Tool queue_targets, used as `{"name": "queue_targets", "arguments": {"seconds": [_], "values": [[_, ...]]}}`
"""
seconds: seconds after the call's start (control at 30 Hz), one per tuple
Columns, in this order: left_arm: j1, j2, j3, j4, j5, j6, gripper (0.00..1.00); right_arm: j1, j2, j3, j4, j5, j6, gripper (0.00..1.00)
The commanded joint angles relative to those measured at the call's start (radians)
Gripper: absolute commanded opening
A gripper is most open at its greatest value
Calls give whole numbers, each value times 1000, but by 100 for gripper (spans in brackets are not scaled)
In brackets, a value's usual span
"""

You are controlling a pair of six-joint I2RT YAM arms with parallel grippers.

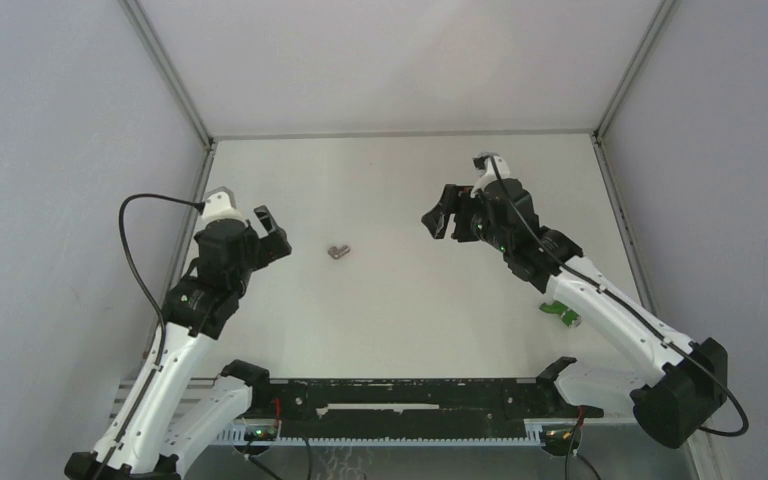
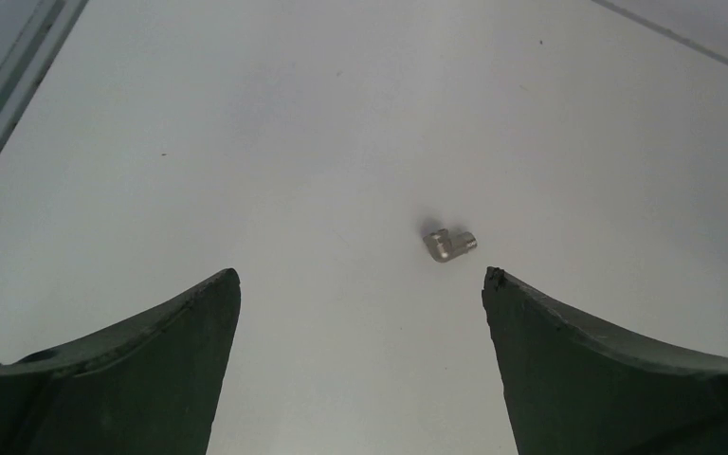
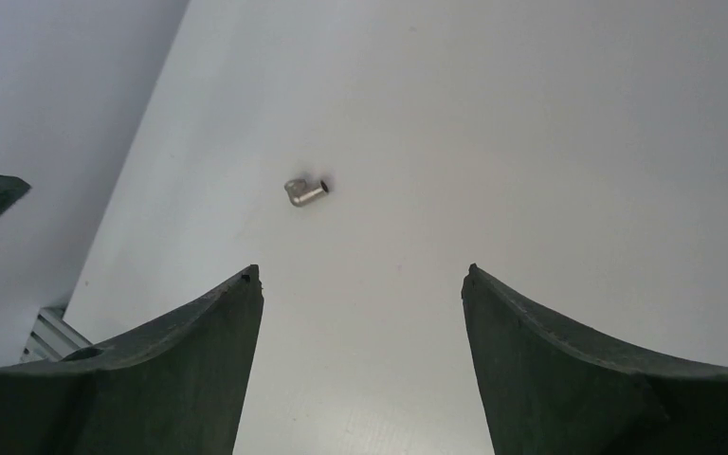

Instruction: Install the water faucets

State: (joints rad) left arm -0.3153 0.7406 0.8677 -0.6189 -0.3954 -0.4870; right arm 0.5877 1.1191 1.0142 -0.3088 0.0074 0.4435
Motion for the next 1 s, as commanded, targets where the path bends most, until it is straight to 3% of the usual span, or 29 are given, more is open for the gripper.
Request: {"name": "queue_targets", "arguments": {"seconds": [0.0,0.17,0.3,0.53,0.87,0.97], "values": [[-9,49,-26,23,87,-7,100,24,55,18,-7,21,17,83],[-83,165,-41,27,90,-92,100,38,121,22,-57,41,40,81],[-113,325,-34,29,92,-179,99,118,178,63,-127,170,-15,81],[-113,586,127,-36,55,-231,97,135,205,82,-187,244,37,81],[-114,922,352,-58,53,-344,74,135,153,40,-223,279,62,81],[-121,992,406,-50,46,-334,72,135,132,18,-227,281,72,81]]}}
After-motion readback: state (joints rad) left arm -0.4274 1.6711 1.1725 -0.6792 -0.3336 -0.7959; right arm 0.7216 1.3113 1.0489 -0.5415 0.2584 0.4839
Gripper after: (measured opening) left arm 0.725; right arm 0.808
